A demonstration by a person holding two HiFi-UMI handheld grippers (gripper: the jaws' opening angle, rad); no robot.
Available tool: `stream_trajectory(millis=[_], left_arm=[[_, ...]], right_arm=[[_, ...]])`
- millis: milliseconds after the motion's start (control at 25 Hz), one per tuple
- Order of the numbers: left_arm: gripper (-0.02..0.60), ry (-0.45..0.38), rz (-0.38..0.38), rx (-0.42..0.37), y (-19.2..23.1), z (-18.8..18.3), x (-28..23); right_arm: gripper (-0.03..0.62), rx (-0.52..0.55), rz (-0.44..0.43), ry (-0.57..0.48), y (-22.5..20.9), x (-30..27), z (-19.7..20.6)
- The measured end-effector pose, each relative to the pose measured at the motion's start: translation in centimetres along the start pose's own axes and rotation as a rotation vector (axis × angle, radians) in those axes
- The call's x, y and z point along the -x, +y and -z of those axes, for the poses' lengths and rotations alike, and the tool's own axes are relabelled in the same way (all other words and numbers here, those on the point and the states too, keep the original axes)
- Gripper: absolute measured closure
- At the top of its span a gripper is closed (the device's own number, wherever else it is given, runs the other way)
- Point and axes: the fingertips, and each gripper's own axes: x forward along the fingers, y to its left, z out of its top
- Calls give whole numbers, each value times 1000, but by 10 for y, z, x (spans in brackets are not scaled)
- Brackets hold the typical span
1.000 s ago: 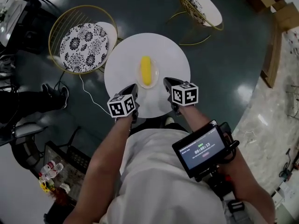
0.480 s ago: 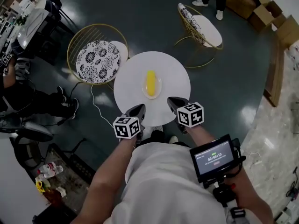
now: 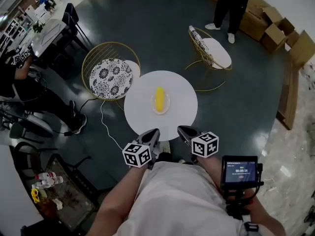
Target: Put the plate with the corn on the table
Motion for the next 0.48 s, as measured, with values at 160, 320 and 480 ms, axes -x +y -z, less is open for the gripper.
stream_trajectory(millis=[160, 320, 480], left_arm=[[574, -41, 19, -32, -24, -5, 17], [574, -69, 21, -43, -43, -5, 34], [574, -95, -9, -43, -42, 0, 45]], right_arm=[[586, 35, -32, -44, 16, 20, -17], [586, 60, -59, -66, 34, 38, -23], [586, 74, -88, -69, 44, 40, -17]])
